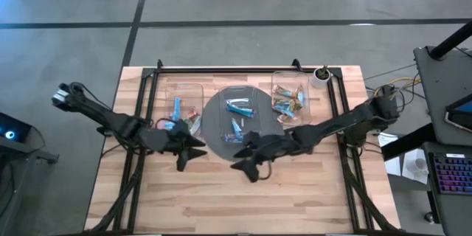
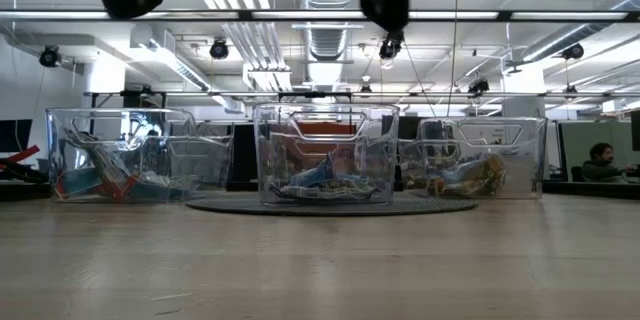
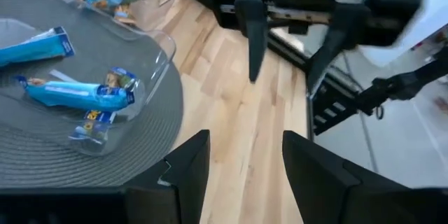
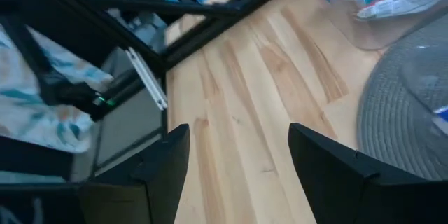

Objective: Pick and place Granola Bars by type
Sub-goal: Return to Home Position

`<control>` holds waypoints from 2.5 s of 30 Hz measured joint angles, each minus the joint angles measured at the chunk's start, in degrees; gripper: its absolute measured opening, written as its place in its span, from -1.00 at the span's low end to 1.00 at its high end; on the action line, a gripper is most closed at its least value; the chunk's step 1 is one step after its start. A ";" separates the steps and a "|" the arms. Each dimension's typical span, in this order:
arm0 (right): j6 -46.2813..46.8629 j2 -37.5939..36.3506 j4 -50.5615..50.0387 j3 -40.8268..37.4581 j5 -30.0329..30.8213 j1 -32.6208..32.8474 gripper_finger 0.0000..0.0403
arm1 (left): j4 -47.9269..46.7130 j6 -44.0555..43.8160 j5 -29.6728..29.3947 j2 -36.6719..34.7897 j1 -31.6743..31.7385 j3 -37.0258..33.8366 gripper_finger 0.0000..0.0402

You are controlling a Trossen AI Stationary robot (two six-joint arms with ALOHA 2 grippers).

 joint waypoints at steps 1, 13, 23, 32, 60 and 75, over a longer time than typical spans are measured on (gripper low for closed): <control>0.41 -2.18 1.67 -2.60 -0.01 -0.27 0.16 | 0.31 0.01 -0.03 -0.80 0.00 -0.44 -0.19; 0.08 -28.74 15.65 -28.32 0.18 -1.94 0.16 | 2.47 3.89 -4.96 -5.87 1.57 -2.56 -0.19; -3.09 -45.81 15.88 -40.00 4.74 -4.77 0.16 | 6.60 6.01 -5.01 -6.06 6.89 -2.56 -0.19; -10.78 -42.31 21.26 -40.02 6.46 -8.68 0.16 | 6.88 6.51 -4.99 -5.95 12.94 -2.56 -0.19; -8.80 -52.72 14.49 -44.76 -4.61 -18.26 0.16 | 6.84 7.15 -4.03 -5.87 17.64 -2.80 -0.19; -5.84 -72.33 15.13 -59.06 -4.09 -17.64 0.16 | 6.84 7.04 -3.46 -5.87 17.62 -3.23 -0.19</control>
